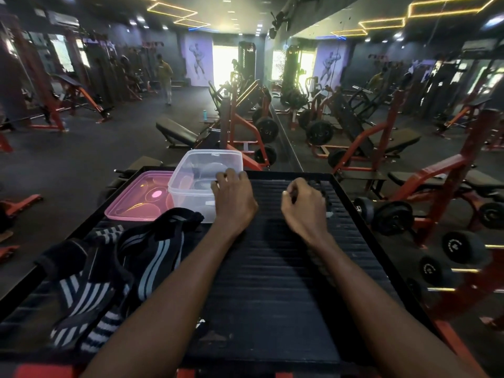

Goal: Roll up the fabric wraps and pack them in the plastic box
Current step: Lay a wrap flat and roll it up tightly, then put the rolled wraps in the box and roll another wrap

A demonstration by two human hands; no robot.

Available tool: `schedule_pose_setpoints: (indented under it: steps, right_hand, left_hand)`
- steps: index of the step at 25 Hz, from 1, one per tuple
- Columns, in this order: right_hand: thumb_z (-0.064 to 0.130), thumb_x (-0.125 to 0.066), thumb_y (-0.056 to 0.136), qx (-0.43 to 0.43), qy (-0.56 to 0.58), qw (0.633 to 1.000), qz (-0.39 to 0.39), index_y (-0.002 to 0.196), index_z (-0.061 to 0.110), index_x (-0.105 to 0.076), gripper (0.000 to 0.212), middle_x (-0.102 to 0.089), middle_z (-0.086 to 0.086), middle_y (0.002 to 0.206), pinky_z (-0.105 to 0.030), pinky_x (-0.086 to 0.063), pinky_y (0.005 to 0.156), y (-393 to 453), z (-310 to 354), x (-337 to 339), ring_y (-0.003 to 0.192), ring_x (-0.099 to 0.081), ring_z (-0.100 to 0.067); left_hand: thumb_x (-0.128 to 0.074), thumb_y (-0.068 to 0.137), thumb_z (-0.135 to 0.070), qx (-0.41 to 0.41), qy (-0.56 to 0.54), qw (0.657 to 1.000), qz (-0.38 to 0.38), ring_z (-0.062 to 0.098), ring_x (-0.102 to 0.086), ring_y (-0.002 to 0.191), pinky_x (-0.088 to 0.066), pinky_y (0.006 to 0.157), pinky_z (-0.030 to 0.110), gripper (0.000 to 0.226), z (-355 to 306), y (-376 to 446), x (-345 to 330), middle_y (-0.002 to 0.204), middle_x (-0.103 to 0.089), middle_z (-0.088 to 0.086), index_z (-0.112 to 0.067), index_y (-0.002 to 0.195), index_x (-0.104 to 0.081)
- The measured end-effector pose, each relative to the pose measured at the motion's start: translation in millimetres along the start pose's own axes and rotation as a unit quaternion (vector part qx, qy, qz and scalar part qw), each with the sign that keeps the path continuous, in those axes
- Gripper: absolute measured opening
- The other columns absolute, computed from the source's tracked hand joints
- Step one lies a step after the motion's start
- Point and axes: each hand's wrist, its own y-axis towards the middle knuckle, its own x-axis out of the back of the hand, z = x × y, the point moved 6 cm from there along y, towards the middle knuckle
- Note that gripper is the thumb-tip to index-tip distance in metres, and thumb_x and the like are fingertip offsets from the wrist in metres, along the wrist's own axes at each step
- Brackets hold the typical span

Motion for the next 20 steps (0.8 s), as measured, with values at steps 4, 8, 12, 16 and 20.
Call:
schedule_pose_setpoints:
  steps: [4, 8, 12, 16, 20]
  right_hand:
    - [0.030, -0.055, 0.096, -0.082, 0.094, 0.981, 0.147, 0.088, 0.016, -0.068, 0.020, -0.070, -0.003, 0.083, -0.040, -0.057, 0.075, 13.4, 29.5, -49.1, 0.082, -0.069, -0.024]
    - [0.024, -0.053, 0.099, -0.193, 0.166, 0.952, 0.171, 0.084, 0.001, -0.068, 0.030, -0.068, -0.013, 0.081, -0.019, -0.046, 0.036, 20.6, 48.9, -73.7, 0.056, -0.064, -0.019]
    - [0.007, -0.061, 0.087, -0.242, 0.153, 0.950, 0.125, 0.083, -0.011, -0.070, 0.021, -0.069, -0.019, 0.073, -0.018, -0.043, 0.034, 19.2, 37.0, -61.9, 0.039, -0.062, -0.016]
    - [0.001, -0.067, 0.078, -0.222, 0.139, 0.959, 0.110, 0.074, -0.013, -0.071, 0.015, -0.071, -0.023, 0.067, -0.033, -0.059, 0.046, 17.5, 25.3, -38.2, 0.049, -0.070, -0.026]
    - [0.001, -0.063, 0.078, -0.218, 0.106, 0.967, 0.077, 0.068, -0.010, -0.071, 0.016, -0.069, -0.018, 0.058, -0.034, -0.059, 0.045, 12.8, 8.8, -19.3, 0.046, -0.068, -0.022]
  left_hand:
    - [-0.057, 0.089, -0.021, 0.034, 0.056, 0.992, 0.108, 0.037, -0.055, 0.116, -0.038, 0.103, 0.052, 0.026, 29.7, 7.7, 2.5, 0.117, -0.065, 0.015, -0.011, 0.112, -0.060]
    - [-0.056, 0.088, -0.012, -0.016, -0.040, 0.992, 0.121, 0.032, -0.063, 0.101, -0.046, 0.085, 0.044, 0.016, 20.6, 5.3, 2.2, 0.099, -0.071, 0.008, -0.016, 0.094, -0.070]
    - [-0.058, 0.090, -0.011, -0.047, -0.102, 0.986, 0.125, 0.032, -0.064, 0.099, -0.049, 0.082, 0.040, 0.019, 9.7, -1.2, -0.8, 0.102, -0.074, 0.011, -0.015, 0.098, -0.075]
    - [-0.061, 0.092, -0.019, -0.077, -0.148, 0.975, 0.143, 0.032, -0.066, 0.093, -0.054, 0.083, 0.042, 0.018, -4.4, -6.1, -7.2, 0.100, -0.074, 0.012, -0.014, 0.098, -0.078]
    - [-0.061, 0.092, -0.021, -0.096, -0.172, 0.967, 0.163, 0.030, -0.066, 0.091, -0.056, 0.083, 0.042, 0.018, -24.6, -14.4, -10.4, 0.099, -0.074, 0.010, -0.019, 0.097, -0.078]
